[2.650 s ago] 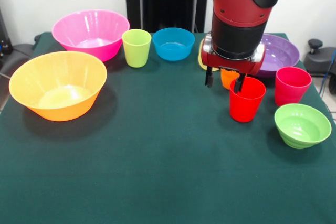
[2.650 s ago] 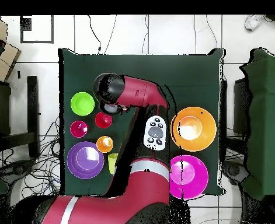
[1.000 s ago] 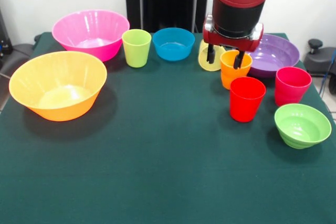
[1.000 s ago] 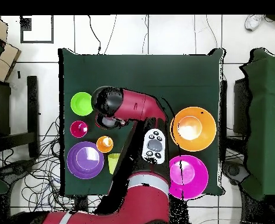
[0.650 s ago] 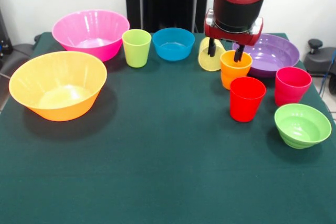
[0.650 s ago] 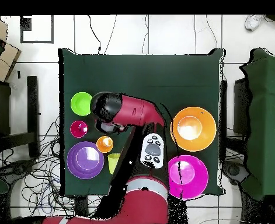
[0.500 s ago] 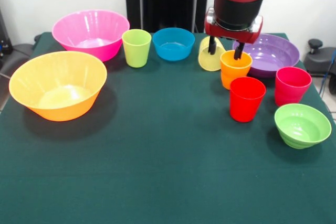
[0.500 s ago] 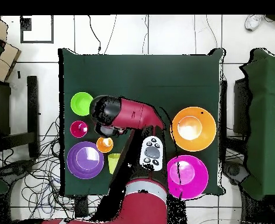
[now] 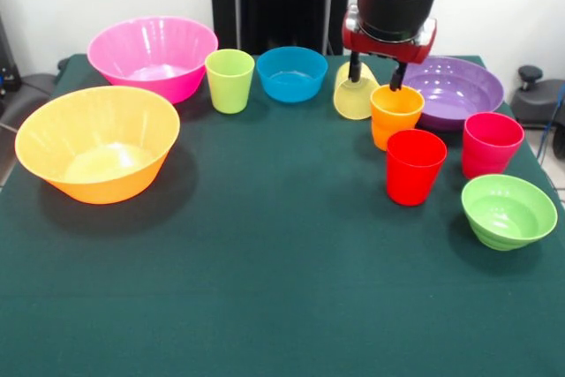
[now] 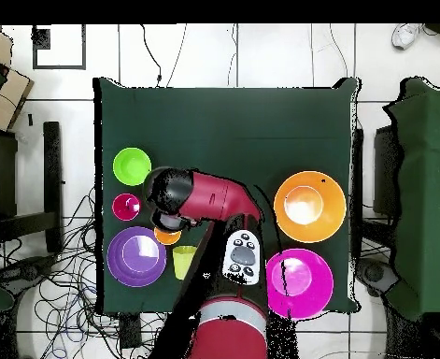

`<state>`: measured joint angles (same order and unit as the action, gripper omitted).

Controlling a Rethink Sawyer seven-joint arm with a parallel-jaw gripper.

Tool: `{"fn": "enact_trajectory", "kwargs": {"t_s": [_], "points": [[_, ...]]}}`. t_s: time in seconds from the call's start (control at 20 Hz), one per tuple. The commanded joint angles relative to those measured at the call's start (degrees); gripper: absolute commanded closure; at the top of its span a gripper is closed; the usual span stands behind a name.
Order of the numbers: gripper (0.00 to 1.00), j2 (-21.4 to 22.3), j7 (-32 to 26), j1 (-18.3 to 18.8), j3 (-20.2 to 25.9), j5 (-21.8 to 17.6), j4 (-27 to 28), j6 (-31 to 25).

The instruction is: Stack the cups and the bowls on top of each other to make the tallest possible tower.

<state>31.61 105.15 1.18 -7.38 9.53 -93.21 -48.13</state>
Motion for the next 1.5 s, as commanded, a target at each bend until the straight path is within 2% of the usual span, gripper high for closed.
{"fn": "enact_trajectory", "kwargs": {"t_s": [0.05, 0.95, 1.5], "points": [[0.0, 0.6, 4.0, -0.4, 5.2, -1.7, -5.8, 6.5], [0.0, 3.4, 4.7, -0.7, 6.2, -1.2, -13.6, 12.7], [0.0, 3.7, 4.8, -0.4, 6.7, -0.9, -14.3, 13.6]]}}
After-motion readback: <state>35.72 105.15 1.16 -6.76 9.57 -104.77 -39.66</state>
